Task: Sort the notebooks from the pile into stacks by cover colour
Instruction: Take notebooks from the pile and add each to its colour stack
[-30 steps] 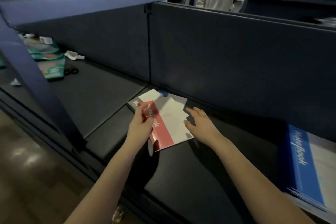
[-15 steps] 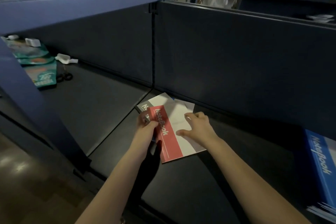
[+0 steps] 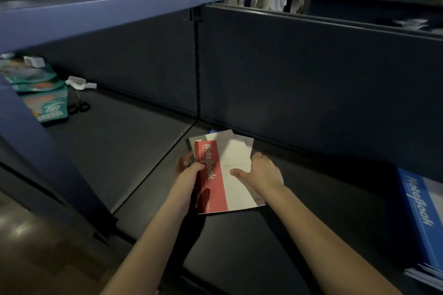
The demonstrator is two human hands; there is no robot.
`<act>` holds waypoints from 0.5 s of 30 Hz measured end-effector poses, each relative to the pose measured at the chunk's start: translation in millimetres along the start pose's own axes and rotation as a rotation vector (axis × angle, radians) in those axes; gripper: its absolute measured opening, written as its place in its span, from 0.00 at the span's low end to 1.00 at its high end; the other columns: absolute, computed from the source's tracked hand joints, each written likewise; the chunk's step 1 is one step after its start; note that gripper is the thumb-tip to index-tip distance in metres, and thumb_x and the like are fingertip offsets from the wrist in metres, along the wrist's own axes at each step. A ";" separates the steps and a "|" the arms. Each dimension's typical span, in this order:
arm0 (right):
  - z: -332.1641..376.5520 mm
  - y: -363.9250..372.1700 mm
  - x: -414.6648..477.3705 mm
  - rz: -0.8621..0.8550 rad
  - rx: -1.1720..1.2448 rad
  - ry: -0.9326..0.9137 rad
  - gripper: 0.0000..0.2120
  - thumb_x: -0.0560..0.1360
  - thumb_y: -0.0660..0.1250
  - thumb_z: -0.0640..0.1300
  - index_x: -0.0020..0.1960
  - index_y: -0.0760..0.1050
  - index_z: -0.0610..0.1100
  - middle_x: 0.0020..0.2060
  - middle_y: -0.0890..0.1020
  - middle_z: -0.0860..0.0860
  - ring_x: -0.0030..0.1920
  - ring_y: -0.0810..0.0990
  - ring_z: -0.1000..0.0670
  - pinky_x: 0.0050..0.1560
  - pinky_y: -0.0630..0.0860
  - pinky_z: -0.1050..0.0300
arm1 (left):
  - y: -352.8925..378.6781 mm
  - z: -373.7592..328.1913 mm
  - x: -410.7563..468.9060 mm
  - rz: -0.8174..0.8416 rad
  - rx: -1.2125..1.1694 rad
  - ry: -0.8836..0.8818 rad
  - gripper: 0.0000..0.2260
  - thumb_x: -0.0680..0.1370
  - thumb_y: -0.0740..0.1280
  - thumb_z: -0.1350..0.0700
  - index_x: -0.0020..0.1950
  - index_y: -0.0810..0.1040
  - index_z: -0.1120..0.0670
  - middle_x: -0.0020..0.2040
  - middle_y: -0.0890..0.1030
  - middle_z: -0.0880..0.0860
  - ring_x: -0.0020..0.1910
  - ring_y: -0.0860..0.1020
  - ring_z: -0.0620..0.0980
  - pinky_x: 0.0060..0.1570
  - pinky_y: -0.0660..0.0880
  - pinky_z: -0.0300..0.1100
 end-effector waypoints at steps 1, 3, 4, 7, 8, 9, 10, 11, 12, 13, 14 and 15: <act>-1.2 0.0 -1.3 -0.007 0.048 0.000 0.34 0.71 0.67 0.64 0.63 0.66 0.39 0.59 0.74 0.44 0.59 0.75 0.44 0.57 0.74 0.49 | -0.3 0.0 -0.5 -0.001 -0.006 -0.007 0.13 0.76 0.64 0.57 0.61 0.75 0.53 0.50 0.82 0.59 0.41 0.80 0.53 0.35 0.73 0.43; -3.1 -0.4 -3.6 -0.024 0.167 -0.003 0.30 0.70 0.70 0.60 0.60 0.67 0.40 0.58 0.73 0.45 0.58 0.74 0.45 0.56 0.74 0.49 | -1.6 -2.8 -1.2 -0.026 -0.033 0.026 0.14 0.76 0.65 0.58 0.62 0.75 0.55 0.50 0.81 0.60 0.39 0.79 0.53 0.35 0.73 0.43; -3.7 -1.3 -5.5 -0.029 0.229 -0.010 0.28 0.71 0.71 0.58 0.59 0.67 0.40 0.58 0.72 0.46 0.58 0.73 0.46 0.55 0.74 0.50 | -1.9 -4.4 -2.7 -0.044 -0.056 0.047 0.14 0.76 0.65 0.60 0.61 0.74 0.54 0.48 0.81 0.60 0.39 0.78 0.53 0.34 0.72 0.43; -7.9 -6.4 -13.6 -0.006 0.468 -0.019 0.22 0.72 0.71 0.51 0.56 0.65 0.42 0.52 0.75 0.48 0.50 0.76 0.51 0.41 0.73 0.60 | -2.7 -7.3 -7.8 -0.090 -0.079 0.124 0.14 0.76 0.64 0.64 0.60 0.73 0.51 0.44 0.80 0.58 0.39 0.78 0.53 0.37 0.73 0.44; -10.0 -8.6 -16.9 0.009 0.553 -0.017 0.20 0.73 0.71 0.49 0.55 0.63 0.43 0.49 0.76 0.50 0.45 0.76 0.54 0.36 0.71 0.63 | -2.8 -6.8 -8.8 -0.101 -0.056 0.152 0.15 0.76 0.64 0.65 0.61 0.73 0.52 0.45 0.81 0.58 0.40 0.79 0.53 0.39 0.74 0.45; -12.2 -11.2 -20.5 0.018 0.618 -0.021 0.20 0.74 0.71 0.48 0.55 0.62 0.44 0.47 0.76 0.52 0.41 0.76 0.57 0.33 0.69 0.66 | -2.5 -6.8 -10.2 -0.115 -0.034 0.182 0.16 0.76 0.63 0.66 0.61 0.72 0.52 0.47 0.81 0.58 0.41 0.79 0.54 0.40 0.74 0.46; -14.4 -13.8 -24.1 0.017 0.660 -0.027 0.19 0.74 0.70 0.48 0.55 0.62 0.44 0.45 0.76 0.54 0.40 0.75 0.60 0.32 0.68 0.67 | -1.7 -7.3 -12.0 -0.136 -0.020 0.214 0.16 0.75 0.63 0.67 0.61 0.72 0.53 0.49 0.81 0.58 0.42 0.79 0.54 0.42 0.75 0.47; -17.3 -15.9 -27.1 0.007 0.694 -0.033 0.19 0.74 0.70 0.47 0.55 0.61 0.45 0.44 0.76 0.55 0.39 0.76 0.61 0.32 0.68 0.68 | -0.4 -7.8 -13.5 -0.154 -0.021 0.242 0.17 0.75 0.63 0.69 0.60 0.72 0.53 0.53 0.80 0.58 0.44 0.79 0.54 0.45 0.75 0.48; -20.4 -18.1 -29.9 -0.005 0.726 -0.038 0.19 0.74 0.70 0.47 0.55 0.61 0.46 0.44 0.77 0.55 0.40 0.76 0.61 0.32 0.69 0.68 | 2.5 -8.6 -15.6 -0.166 -0.026 0.268 0.18 0.75 0.63 0.70 0.59 0.72 0.52 0.56 0.79 0.58 0.47 0.79 0.54 0.48 0.75 0.49; -24.3 -20.3 -32.3 -0.021 0.753 -0.043 0.19 0.74 0.71 0.47 0.55 0.61 0.46 0.45 0.78 0.54 0.40 0.77 0.61 0.32 0.69 0.69 | 6.7 -9.2 -18.8 -0.171 -0.028 0.296 0.19 0.74 0.62 0.71 0.59 0.72 0.52 0.58 0.78 0.58 0.49 0.79 0.53 0.49 0.75 0.49; -28.2 -23.6 -35.4 -0.039 0.779 -0.046 0.20 0.74 0.71 0.46 0.56 0.61 0.47 0.46 0.78 0.53 0.41 0.77 0.61 0.33 0.69 0.70 | 11.5 -9.8 -22.7 -0.168 -0.023 0.322 0.20 0.75 0.62 0.71 0.60 0.72 0.51 0.59 0.77 0.56 0.50 0.79 0.50 0.48 0.75 0.48; -32.4 -27.6 -38.9 -0.052 0.803 -0.049 0.20 0.74 0.71 0.46 0.57 0.61 0.47 0.47 0.78 0.53 0.41 0.77 0.61 0.33 0.69 0.71 | 16.7 -9.9 -26.8 -0.162 -0.018 0.345 0.20 0.75 0.62 0.71 0.60 0.71 0.50 0.59 0.77 0.54 0.51 0.78 0.48 0.46 0.75 0.45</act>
Point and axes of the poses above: each hand's wrist, its own x-axis towards the middle knuckle, its own y-axis out of the palm, z = x × y, the point moved 5 cm from there along x, towards the middle knuckle
